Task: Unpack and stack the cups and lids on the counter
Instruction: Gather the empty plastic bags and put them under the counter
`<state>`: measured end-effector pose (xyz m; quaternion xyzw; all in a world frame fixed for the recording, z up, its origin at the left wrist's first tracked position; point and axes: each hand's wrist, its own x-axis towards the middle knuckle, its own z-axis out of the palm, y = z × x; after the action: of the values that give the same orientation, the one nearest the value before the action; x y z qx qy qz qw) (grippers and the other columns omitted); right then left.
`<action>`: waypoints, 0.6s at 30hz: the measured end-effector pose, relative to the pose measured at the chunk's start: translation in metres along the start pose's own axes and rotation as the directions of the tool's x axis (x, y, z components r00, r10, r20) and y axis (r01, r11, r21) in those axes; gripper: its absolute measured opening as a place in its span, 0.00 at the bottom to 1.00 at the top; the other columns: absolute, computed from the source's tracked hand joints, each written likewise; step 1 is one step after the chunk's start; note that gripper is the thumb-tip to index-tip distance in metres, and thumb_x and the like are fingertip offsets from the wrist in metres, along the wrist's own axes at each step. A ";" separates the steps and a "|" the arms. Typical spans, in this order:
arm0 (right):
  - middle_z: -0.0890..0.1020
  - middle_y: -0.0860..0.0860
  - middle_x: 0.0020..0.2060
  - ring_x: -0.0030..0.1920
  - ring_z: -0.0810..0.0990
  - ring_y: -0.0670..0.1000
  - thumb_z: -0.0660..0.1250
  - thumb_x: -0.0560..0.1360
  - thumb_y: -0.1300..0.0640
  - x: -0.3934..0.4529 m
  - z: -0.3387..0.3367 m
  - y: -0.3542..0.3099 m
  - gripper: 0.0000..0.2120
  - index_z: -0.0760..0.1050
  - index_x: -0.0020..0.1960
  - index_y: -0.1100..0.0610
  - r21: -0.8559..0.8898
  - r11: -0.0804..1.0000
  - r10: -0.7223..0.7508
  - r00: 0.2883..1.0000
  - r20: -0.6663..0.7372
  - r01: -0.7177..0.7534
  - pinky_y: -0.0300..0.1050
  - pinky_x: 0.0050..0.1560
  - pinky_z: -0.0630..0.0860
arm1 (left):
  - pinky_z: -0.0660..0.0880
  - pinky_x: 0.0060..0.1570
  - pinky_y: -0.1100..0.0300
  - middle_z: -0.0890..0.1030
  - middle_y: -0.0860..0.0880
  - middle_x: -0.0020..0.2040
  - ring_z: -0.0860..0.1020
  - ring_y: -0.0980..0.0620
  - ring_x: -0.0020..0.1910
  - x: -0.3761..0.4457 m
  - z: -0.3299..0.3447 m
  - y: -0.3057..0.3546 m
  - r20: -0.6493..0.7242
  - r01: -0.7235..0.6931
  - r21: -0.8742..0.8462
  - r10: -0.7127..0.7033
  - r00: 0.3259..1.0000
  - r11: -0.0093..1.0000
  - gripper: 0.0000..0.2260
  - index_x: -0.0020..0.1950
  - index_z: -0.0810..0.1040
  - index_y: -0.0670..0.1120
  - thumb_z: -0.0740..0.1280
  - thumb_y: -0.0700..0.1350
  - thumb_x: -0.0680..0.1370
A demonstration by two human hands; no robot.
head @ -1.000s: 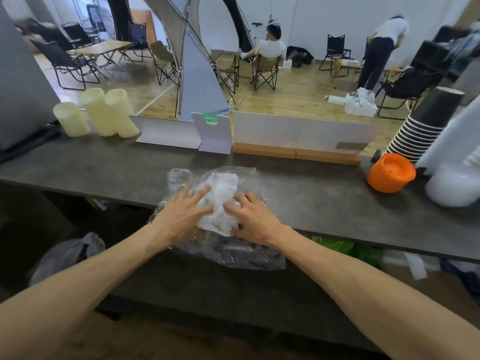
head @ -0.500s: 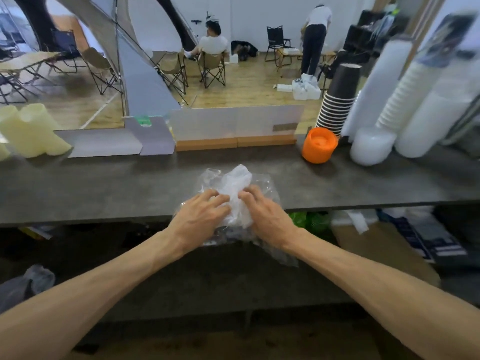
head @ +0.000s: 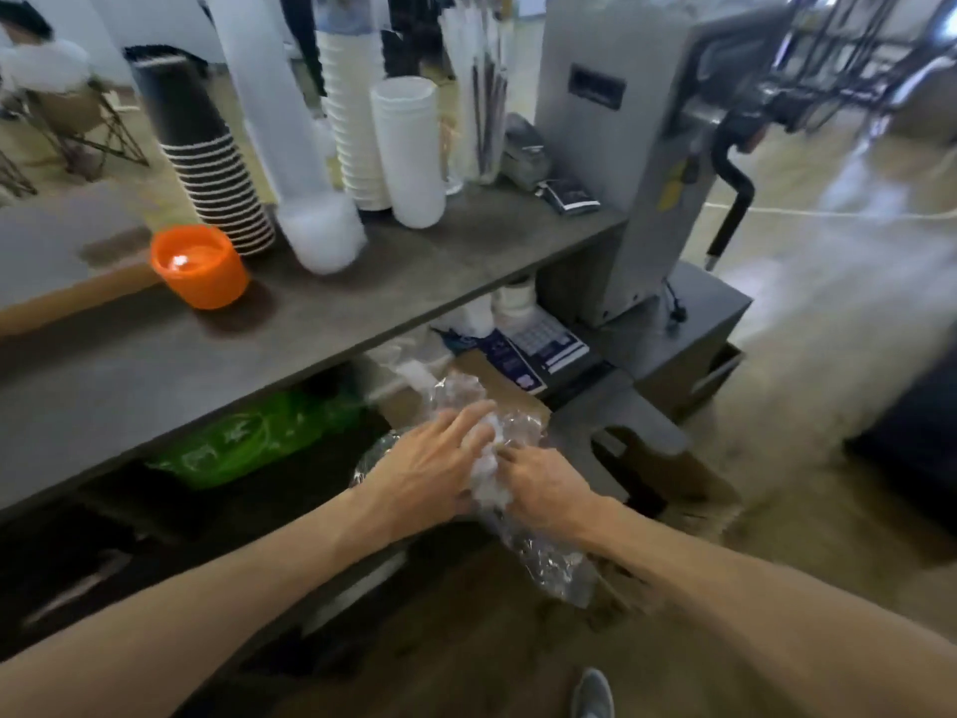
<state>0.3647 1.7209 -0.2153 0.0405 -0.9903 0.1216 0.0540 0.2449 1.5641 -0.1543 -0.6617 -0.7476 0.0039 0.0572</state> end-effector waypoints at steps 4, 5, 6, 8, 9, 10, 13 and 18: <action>0.80 0.58 0.62 0.57 0.82 0.59 0.74 0.74 0.60 -0.082 0.017 0.081 0.22 0.75 0.67 0.58 -0.048 0.994 0.102 0.985 0.137 -0.096 0.55 0.53 0.82 | 0.78 0.57 0.54 0.69 0.48 0.76 0.77 0.48 0.65 0.105 0.049 0.065 0.238 0.004 -0.141 0.030 0.971 0.990 0.40 0.82 0.49 0.53 0.69 0.53 0.77; 0.80 0.58 0.60 0.56 0.81 0.59 0.74 0.73 0.61 -0.096 0.019 0.099 0.22 0.76 0.66 0.59 -0.054 0.993 0.108 0.982 0.152 -0.100 0.56 0.53 0.82 | 0.78 0.57 0.54 0.74 0.49 0.71 0.78 0.49 0.63 0.126 0.062 0.076 0.271 -0.023 -0.179 0.072 0.960 0.984 0.34 0.80 0.55 0.54 0.68 0.52 0.78; 0.81 0.58 0.57 0.54 0.81 0.59 0.75 0.72 0.61 -0.108 0.020 0.115 0.20 0.78 0.63 0.59 -0.047 0.995 0.095 0.984 0.154 -0.089 0.55 0.52 0.82 | 0.77 0.57 0.54 0.78 0.50 0.66 0.79 0.49 0.61 0.144 0.071 0.086 0.310 -0.036 -0.215 0.103 0.945 0.976 0.28 0.77 0.62 0.54 0.68 0.51 0.79; 0.83 0.55 0.49 0.48 0.82 0.56 0.79 0.65 0.62 -0.125 0.015 0.146 0.20 0.82 0.56 0.59 -0.055 0.997 0.064 0.984 0.164 -0.056 0.51 0.48 0.83 | 0.78 0.57 0.54 0.80 0.51 0.61 0.80 0.50 0.59 0.174 0.087 0.107 0.356 0.004 -0.245 0.086 0.931 0.970 0.17 0.68 0.71 0.52 0.67 0.50 0.79; 0.83 0.54 0.47 0.45 0.82 0.55 0.81 0.62 0.63 -0.132 0.014 0.161 0.21 0.83 0.54 0.58 -0.078 0.995 0.067 0.983 0.169 -0.054 0.49 0.46 0.83 | 0.78 0.57 0.54 0.80 0.51 0.60 0.80 0.50 0.58 0.188 0.095 0.117 0.361 0.026 -0.255 0.070 0.930 0.967 0.15 0.65 0.73 0.52 0.67 0.49 0.79; 0.83 0.53 0.45 0.43 0.82 0.55 0.82 0.59 0.63 -0.140 0.014 0.177 0.22 0.83 0.52 0.58 -0.098 0.993 0.076 0.984 0.163 -0.061 0.47 0.43 0.82 | 0.78 0.56 0.54 0.81 0.51 0.58 0.81 0.50 0.57 0.201 0.106 0.127 0.369 0.041 -0.261 0.061 0.927 0.965 0.15 0.64 0.74 0.52 0.68 0.49 0.78; 0.83 0.55 0.49 0.44 0.83 0.56 0.81 0.60 0.62 -0.166 0.025 0.216 0.23 0.83 0.54 0.59 -0.107 0.991 0.103 0.969 0.225 -0.080 0.48 0.44 0.81 | 0.78 0.54 0.54 0.82 0.50 0.55 0.81 0.49 0.54 0.231 0.133 0.154 0.411 0.075 -0.338 0.075 0.908 0.938 0.14 0.63 0.76 0.51 0.67 0.49 0.77; 0.72 0.53 0.70 0.64 0.73 0.55 0.66 0.79 0.59 -0.211 0.061 0.271 0.23 0.70 0.74 0.58 -0.198 0.948 0.314 0.839 0.445 -0.250 0.48 0.61 0.73 | 0.75 0.60 0.54 0.79 0.47 0.63 0.77 0.49 0.60 0.274 0.185 0.192 0.451 0.125 -0.624 0.225 0.864 0.771 0.20 0.69 0.75 0.46 0.69 0.46 0.77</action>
<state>0.5423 1.9819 -0.3628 -0.0812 -0.9743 0.0490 -0.2041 0.3858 1.8717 -0.3319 -0.6374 -0.6741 -0.0752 -0.3656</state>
